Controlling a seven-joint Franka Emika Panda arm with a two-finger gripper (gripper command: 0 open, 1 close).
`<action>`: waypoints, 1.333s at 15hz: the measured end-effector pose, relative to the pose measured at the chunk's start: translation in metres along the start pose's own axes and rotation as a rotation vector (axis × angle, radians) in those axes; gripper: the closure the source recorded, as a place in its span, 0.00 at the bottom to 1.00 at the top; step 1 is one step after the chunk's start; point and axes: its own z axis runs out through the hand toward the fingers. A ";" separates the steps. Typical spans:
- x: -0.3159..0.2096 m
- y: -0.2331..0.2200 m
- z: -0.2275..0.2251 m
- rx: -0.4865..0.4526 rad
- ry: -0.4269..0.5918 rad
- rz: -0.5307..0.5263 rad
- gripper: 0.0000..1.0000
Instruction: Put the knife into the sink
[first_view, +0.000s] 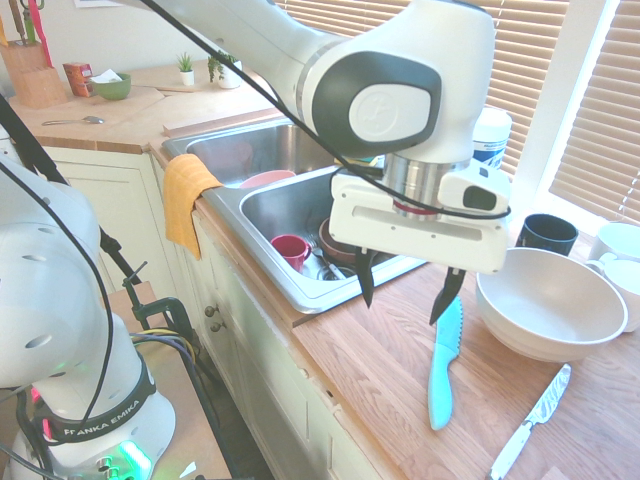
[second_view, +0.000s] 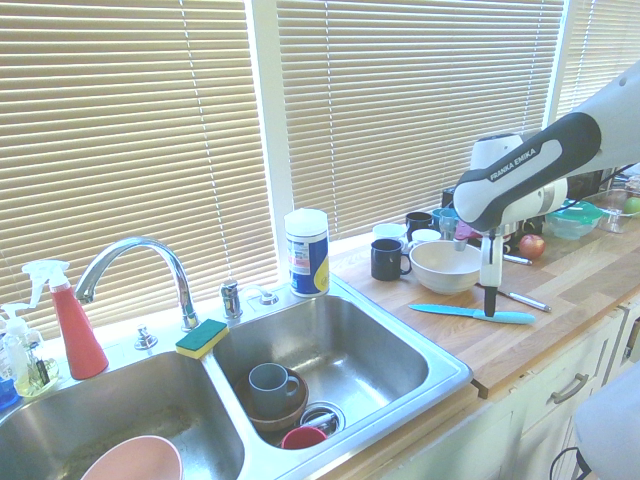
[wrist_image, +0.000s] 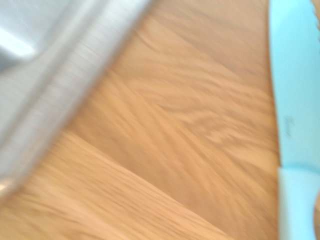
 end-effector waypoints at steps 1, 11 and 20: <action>0.004 0.002 0.008 -0.002 0.008 0.009 0.00; 0.028 0.003 0.053 0.005 0.013 0.075 1.00; 0.029 0.009 0.062 0.028 0.009 0.102 1.00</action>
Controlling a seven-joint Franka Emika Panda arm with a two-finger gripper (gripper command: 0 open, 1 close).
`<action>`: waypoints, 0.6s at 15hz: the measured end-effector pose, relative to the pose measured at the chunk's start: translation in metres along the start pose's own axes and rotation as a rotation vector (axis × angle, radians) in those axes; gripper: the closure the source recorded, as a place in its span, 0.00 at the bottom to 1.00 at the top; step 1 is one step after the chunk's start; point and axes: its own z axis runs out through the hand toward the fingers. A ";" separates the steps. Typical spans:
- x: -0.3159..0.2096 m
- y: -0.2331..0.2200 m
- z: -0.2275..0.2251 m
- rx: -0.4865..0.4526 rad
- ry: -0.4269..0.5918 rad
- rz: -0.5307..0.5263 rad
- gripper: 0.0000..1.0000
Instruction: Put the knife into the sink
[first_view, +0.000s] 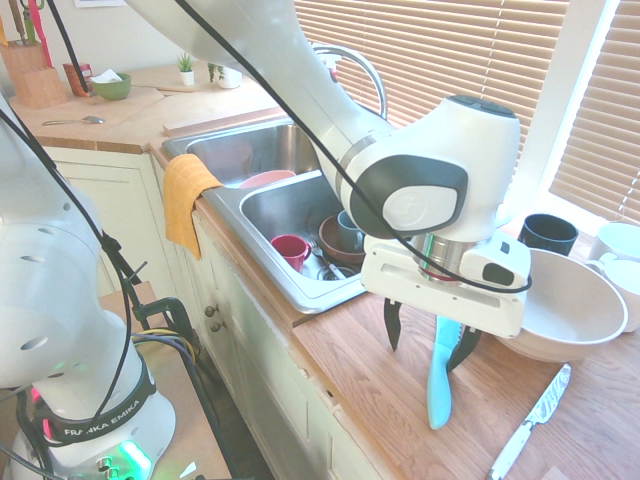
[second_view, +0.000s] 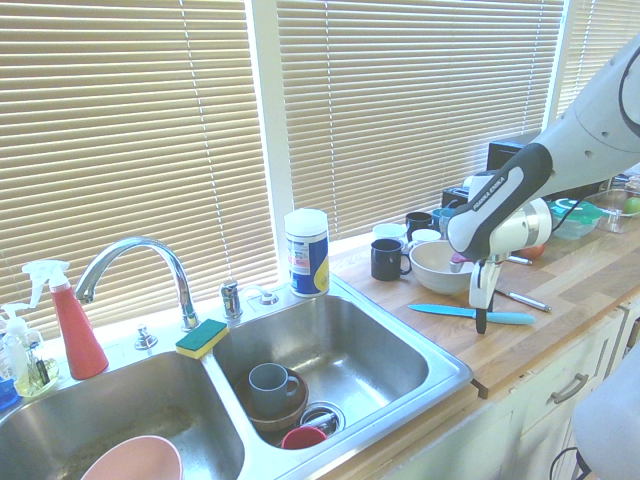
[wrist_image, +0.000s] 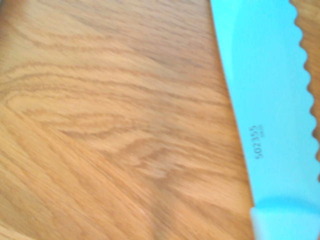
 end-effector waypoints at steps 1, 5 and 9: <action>0.000 0.000 0.000 0.000 0.001 0.001 1.00; 0.000 0.006 0.000 0.010 0.005 0.010 1.00; 0.000 0.008 0.001 0.012 0.010 0.013 1.00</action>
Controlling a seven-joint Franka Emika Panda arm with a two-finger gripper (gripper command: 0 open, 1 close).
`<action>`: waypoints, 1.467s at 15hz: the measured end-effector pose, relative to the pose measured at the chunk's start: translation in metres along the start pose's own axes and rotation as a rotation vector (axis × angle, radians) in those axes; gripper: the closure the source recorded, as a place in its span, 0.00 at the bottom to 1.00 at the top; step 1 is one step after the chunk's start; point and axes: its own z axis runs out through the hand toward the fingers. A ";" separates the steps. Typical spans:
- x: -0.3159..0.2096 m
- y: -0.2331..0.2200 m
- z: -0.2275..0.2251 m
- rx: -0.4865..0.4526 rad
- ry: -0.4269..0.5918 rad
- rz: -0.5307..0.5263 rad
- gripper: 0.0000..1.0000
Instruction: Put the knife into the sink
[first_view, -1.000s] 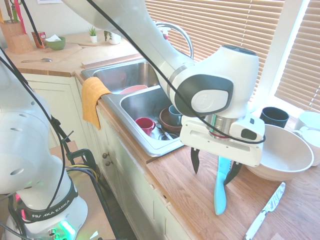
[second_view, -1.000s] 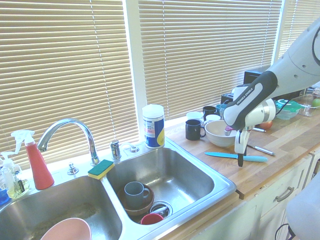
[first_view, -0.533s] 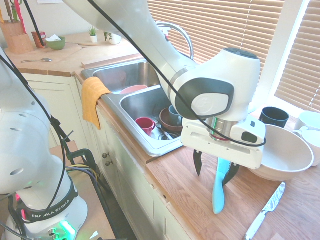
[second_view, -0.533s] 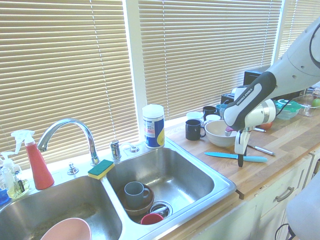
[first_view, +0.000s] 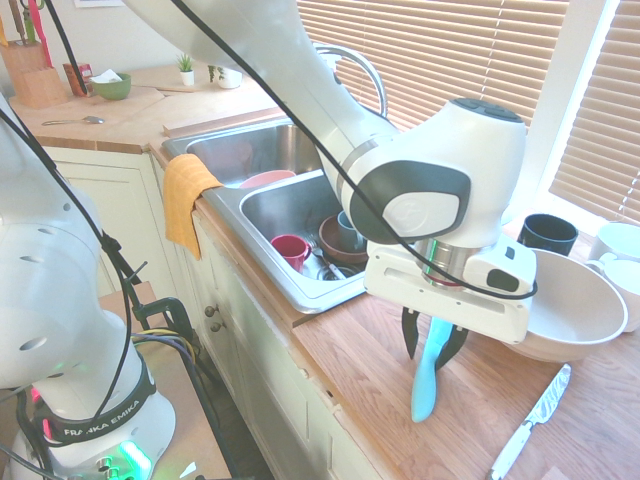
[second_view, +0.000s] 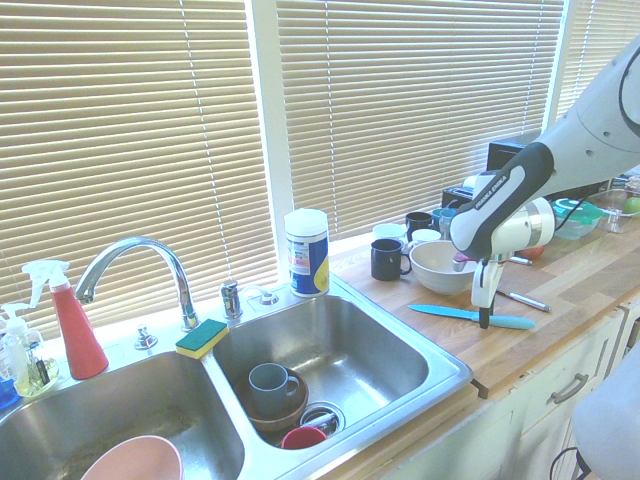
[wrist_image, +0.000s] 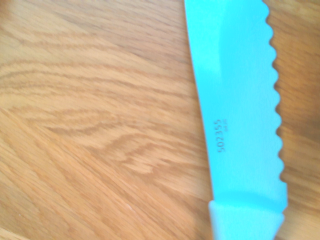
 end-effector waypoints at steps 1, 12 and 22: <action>0.000 0.000 0.000 0.000 0.000 0.000 1.00; 0.001 -0.003 -0.001 0.038 0.014 0.044 1.00; -0.010 -0.021 -0.112 0.106 0.125 0.051 1.00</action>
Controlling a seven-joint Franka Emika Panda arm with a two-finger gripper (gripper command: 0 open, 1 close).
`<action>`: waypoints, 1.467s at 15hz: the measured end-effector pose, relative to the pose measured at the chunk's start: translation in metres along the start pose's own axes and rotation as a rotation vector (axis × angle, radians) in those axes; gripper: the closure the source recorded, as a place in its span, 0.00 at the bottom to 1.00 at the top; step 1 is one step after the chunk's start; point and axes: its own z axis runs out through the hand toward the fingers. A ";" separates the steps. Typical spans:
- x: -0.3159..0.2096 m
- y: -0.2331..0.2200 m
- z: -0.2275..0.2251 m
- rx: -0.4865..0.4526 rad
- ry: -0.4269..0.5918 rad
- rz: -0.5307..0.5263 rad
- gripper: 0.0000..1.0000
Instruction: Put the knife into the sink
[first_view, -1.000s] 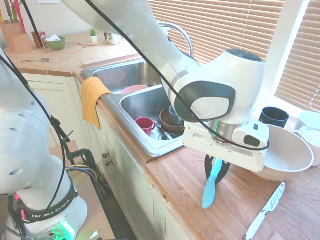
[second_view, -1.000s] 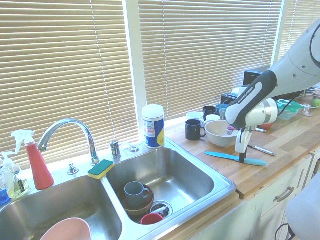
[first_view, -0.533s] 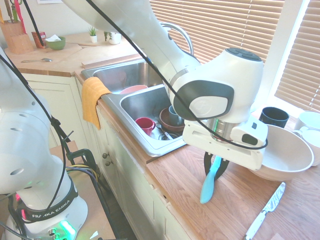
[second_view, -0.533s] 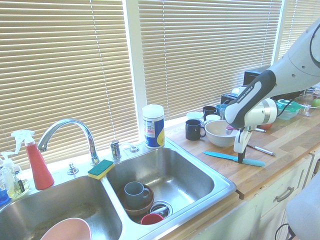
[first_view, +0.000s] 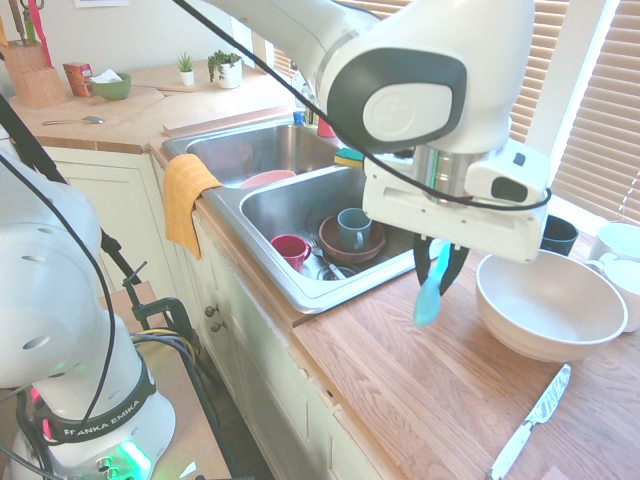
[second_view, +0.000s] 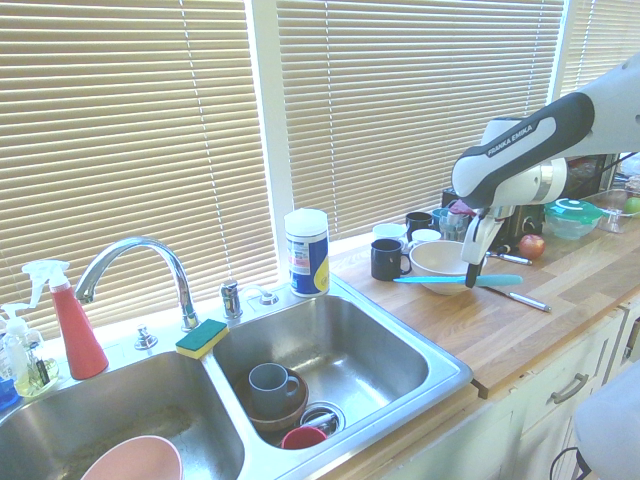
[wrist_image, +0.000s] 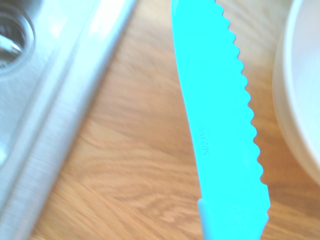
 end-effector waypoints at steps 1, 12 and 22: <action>-0.001 -0.007 -0.013 0.006 0.010 0.006 1.00; -0.026 -0.247 -0.026 0.014 0.099 0.457 1.00; -0.001 -0.300 0.123 -0.024 0.040 0.520 1.00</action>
